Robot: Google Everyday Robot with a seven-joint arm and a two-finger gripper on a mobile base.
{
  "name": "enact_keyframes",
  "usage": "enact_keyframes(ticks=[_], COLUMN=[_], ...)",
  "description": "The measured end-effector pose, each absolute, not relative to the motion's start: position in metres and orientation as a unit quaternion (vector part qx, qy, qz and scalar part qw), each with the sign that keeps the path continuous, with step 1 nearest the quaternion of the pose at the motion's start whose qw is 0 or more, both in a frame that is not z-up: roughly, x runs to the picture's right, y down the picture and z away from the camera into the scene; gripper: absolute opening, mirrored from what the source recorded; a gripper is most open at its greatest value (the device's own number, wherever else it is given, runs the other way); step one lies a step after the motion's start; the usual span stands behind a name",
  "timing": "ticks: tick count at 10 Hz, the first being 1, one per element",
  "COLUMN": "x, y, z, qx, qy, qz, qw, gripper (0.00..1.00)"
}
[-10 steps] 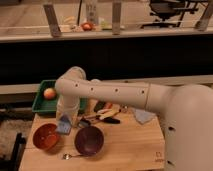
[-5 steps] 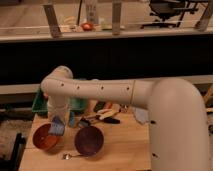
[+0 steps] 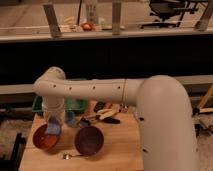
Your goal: Place sponge in red bowl
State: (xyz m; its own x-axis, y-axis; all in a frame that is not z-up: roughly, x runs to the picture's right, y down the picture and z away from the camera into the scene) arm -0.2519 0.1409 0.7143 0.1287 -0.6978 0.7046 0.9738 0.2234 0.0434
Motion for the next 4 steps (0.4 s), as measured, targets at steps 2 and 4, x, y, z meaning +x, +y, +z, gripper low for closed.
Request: enact_keyframes(ticks=[2,4], x=[-0.26,-0.268], y=[0.144,0.147], z=[0.72,0.723], qx=[-0.225,-0.227], qy=[-0.306,-0.306], qz=[-0.586,-0.589], qw=[0.716,0.713], gripper=[0.0,0.0])
